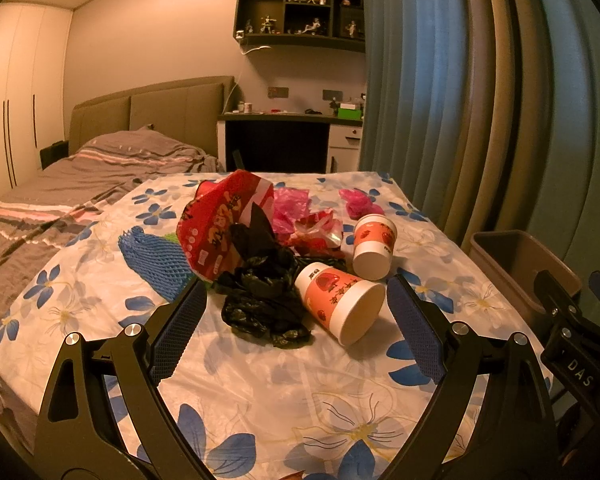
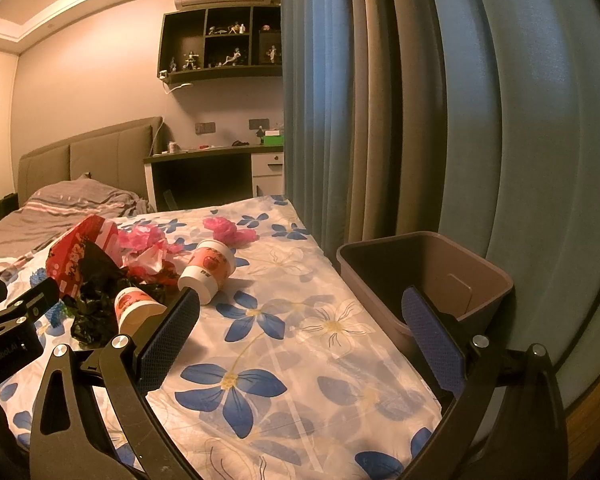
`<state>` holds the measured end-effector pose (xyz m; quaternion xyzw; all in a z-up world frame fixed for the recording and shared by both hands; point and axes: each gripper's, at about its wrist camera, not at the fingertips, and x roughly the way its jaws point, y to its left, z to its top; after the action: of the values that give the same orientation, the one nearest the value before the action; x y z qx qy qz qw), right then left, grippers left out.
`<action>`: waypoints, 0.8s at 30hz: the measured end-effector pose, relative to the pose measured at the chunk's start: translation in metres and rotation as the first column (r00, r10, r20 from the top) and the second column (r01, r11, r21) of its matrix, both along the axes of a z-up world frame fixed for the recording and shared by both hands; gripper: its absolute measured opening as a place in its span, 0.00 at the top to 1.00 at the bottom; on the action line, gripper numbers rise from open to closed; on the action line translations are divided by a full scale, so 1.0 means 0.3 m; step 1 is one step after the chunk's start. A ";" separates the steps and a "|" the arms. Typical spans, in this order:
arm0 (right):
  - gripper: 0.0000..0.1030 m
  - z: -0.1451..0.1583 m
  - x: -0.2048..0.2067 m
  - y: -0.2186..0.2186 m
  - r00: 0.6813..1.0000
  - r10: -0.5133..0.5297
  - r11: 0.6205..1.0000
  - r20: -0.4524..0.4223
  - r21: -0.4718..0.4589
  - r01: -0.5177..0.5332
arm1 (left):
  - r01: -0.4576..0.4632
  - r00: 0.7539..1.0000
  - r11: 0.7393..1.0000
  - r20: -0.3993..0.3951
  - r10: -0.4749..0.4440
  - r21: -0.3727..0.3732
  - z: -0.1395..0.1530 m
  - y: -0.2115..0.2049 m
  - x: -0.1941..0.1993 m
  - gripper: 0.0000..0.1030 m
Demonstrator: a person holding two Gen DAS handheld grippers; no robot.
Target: Collect trash
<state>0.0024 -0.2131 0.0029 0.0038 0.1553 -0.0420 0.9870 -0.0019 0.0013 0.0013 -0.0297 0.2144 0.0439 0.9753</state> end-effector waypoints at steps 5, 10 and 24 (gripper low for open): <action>0.05 -0.001 -0.001 -0.002 1.000 0.000 1.000 0.000 0.000 0.000 | -0.001 1.000 1.000 0.001 0.001 0.000 0.000 0.000 0.000 0.13; 0.05 0.000 0.000 0.002 1.000 0.000 1.000 0.001 0.002 0.000 | 0.004 1.000 1.000 0.000 -0.004 -0.001 -0.002 -0.006 0.002 0.13; 0.05 0.001 0.000 0.002 1.000 0.010 1.000 0.002 0.004 -0.010 | 0.009 1.000 1.000 0.001 -0.009 -0.001 -0.010 -0.043 -0.001 0.13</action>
<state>0.0024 -0.2123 0.0030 0.0048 0.1543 -0.0366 0.9873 -0.0021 -0.0117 -0.0017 -0.0294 0.2141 0.0394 0.9756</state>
